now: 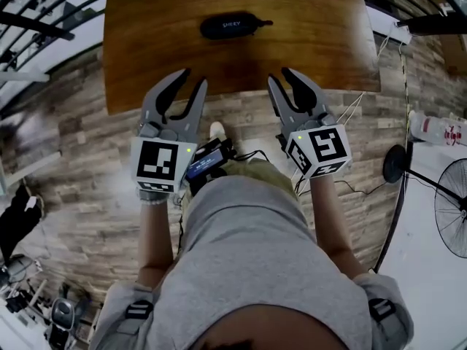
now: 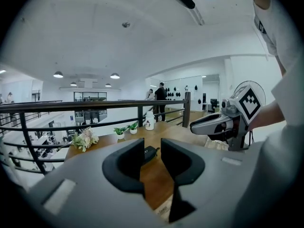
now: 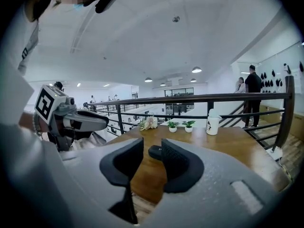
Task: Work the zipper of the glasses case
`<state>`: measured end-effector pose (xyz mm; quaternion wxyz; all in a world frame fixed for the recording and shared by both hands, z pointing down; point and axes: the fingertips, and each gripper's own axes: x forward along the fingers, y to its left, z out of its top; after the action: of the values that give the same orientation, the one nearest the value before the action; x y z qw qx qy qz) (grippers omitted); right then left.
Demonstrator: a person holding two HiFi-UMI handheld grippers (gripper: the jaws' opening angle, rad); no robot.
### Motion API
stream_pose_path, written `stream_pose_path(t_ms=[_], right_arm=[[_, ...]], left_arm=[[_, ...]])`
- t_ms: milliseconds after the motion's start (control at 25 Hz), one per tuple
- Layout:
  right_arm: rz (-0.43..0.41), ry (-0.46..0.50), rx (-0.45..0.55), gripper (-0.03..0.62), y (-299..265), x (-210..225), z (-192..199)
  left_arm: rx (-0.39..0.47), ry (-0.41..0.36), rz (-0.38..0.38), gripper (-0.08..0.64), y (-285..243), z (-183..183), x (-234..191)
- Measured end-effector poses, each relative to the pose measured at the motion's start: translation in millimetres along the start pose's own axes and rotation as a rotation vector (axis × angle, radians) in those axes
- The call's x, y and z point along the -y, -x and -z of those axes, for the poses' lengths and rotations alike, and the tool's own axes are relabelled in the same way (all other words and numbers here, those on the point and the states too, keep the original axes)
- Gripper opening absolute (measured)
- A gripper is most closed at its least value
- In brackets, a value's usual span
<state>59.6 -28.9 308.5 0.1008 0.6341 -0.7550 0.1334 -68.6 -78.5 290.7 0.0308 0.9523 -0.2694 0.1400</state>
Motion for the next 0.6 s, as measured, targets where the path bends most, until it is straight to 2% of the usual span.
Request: stream_pose_path(t_ms=[280,600], right_arm=[[0.02,-0.001,-0.022,0.114,-25.0,9.6,-3.0],[0.009,-0.017,-0.056,0.114,-38.5,22.9,9.3]], left_arm=[[-0.016,0.0,0.028,0.109,-21.5,1.7,-23.0],[-0.056,-0.015,0.042,0.129,-44.6,9.2,-30.3]])
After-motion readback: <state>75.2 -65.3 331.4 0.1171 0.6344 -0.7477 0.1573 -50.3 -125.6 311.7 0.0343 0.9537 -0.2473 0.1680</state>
